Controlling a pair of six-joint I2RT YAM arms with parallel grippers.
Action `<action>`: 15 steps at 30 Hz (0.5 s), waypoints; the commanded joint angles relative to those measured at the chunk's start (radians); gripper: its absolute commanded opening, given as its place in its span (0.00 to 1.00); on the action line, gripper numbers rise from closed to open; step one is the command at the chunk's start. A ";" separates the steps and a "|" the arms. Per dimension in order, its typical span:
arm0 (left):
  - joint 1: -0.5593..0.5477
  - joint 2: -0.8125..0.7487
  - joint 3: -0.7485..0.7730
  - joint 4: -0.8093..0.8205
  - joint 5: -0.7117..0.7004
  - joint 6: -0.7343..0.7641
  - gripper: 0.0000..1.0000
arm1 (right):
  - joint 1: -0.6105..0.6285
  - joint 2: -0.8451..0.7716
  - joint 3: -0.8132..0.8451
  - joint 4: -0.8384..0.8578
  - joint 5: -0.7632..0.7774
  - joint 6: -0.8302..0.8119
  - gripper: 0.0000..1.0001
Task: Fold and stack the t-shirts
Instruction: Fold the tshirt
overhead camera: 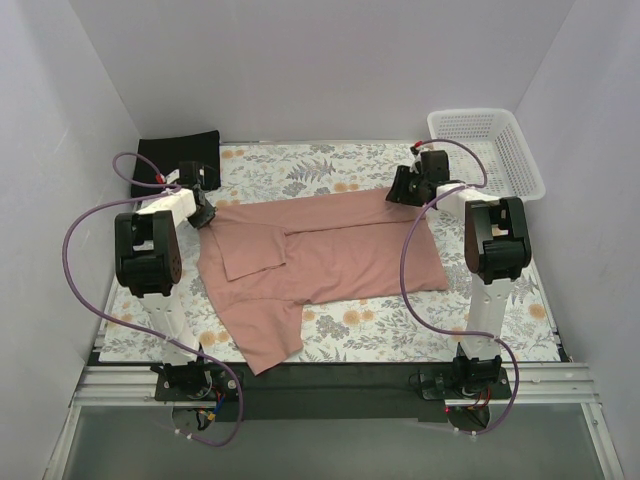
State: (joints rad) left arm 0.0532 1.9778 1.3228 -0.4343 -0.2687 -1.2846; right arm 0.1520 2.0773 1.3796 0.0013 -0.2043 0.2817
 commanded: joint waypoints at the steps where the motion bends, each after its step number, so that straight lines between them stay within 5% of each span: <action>1: 0.014 0.029 0.023 -0.012 -0.046 0.019 0.13 | -0.015 0.027 0.058 0.032 0.036 0.004 0.54; 10: 0.063 0.067 0.045 -0.023 -0.038 0.011 0.13 | -0.054 0.083 0.093 0.000 0.036 0.027 0.54; 15: 0.062 0.036 0.093 -0.023 0.035 0.016 0.28 | -0.052 0.037 0.156 0.000 -0.069 0.017 0.55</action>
State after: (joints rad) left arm 0.0967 2.0201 1.3830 -0.4343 -0.2401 -1.2835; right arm 0.1085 2.1365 1.4654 -0.0063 -0.2199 0.3099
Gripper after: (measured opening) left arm 0.256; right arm 0.545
